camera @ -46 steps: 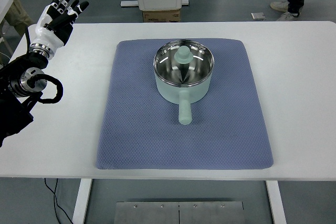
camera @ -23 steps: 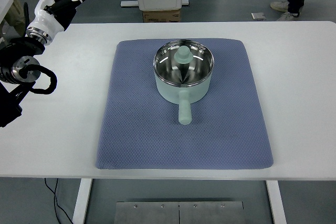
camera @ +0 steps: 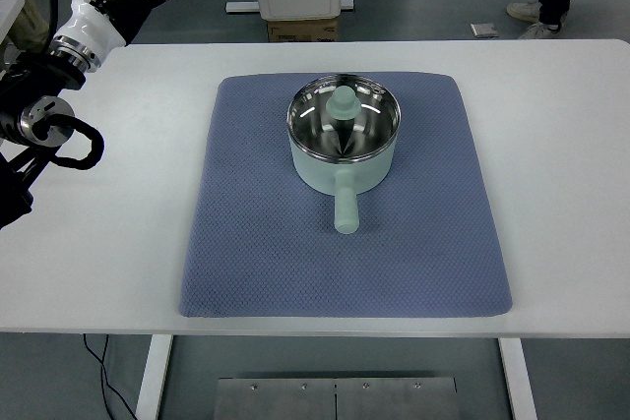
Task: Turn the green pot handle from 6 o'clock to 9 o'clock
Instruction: 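Raise the left hand and swing it over the far side of the pot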
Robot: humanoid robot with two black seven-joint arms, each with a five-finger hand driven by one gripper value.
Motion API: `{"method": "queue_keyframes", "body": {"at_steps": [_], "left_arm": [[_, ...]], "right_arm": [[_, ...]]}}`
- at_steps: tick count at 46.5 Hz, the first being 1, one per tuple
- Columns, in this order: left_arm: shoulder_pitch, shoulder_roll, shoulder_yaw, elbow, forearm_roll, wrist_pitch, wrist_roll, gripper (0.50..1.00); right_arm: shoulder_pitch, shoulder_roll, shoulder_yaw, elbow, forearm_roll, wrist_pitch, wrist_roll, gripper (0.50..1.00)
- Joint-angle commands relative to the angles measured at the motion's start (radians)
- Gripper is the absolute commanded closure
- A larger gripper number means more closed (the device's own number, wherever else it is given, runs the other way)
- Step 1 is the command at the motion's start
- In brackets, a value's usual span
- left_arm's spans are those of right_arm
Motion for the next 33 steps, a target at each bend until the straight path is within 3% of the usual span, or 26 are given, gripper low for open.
{"method": "queue_keyframes", "body": {"at_steps": [1,33], "left_arm": [[-0.01,-0.003,0.0,0.0,0.02,0.0,0.0,0.5],[-0.025,0.024,0.001,-0.101,0.11,-0.001,0.001,0.5]], "right_arm": [[0.0,0.0,0.0,0.0,0.0,0.0,0.0,0.5],[0.0,0.0,0.0,0.0,0.0,0.002,0.0,0.5]]}}
